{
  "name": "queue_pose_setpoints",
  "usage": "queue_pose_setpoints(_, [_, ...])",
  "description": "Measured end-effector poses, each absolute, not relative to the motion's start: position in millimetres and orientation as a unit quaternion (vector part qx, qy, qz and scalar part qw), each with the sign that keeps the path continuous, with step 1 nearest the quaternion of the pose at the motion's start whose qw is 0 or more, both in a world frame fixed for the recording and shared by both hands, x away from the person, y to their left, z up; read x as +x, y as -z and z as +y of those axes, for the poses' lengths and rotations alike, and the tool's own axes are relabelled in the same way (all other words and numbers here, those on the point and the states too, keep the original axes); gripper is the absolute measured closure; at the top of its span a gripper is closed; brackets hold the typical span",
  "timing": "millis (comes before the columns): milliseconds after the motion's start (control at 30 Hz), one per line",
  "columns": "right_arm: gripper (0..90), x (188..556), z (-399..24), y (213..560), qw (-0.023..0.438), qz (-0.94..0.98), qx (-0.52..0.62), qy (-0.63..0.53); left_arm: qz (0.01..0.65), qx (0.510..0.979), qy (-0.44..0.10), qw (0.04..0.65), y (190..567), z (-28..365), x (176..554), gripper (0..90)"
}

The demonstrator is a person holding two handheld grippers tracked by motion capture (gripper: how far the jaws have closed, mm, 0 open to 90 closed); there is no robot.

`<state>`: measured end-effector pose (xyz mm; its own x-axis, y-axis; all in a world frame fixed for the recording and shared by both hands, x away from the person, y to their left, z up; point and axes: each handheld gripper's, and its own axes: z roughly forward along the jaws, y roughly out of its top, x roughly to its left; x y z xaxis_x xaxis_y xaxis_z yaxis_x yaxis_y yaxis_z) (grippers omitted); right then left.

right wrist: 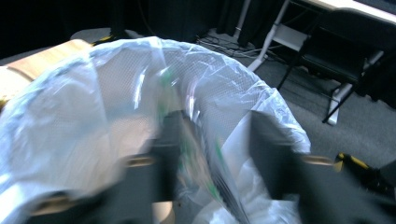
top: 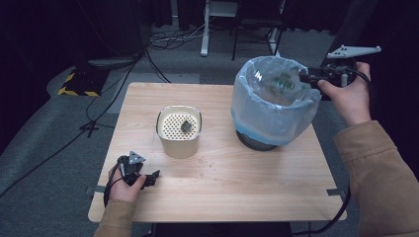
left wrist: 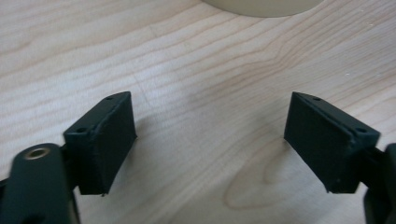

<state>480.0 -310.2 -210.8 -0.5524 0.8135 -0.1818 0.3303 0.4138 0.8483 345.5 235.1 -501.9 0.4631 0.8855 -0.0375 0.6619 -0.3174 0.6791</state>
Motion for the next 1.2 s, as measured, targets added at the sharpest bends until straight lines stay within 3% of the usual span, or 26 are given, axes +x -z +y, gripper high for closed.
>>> queue_pose_setpoints(67, [38.8,480.8,-305.7,211.7,0.307,0.769,0.366,-0.425,0.491,0.790,-0.180,0.320,503.1,233.4,344.1,14.1])
queue_pose_setpoints(400, [35.9,472.1,-311.2,212.2,0.287,0.759,0.363,-0.458,0.525,0.768,-0.194,0.312,503.3,227.8,338.4,13.6])
queue_pose_setpoints(733, [33.8,420.9,-321.9,213.2,0.264,0.761,0.343,-0.483,0.525,0.767,-0.194,0.312,503.3,227.7,338.4,13.6])
queue_pose_setpoints(933, [33.9,393.2,-329.8,239.0,0.252,0.769,0.348,-0.473,0.525,0.767,-0.194,0.312,503.3,227.7,338.4,13.6])
queue_pose_setpoints(1200, [34.4,382.0,-335.2,267.4,0.250,0.776,0.357,-0.456,0.525,0.768,-0.194,0.312,503.3,227.7,338.4,13.6])
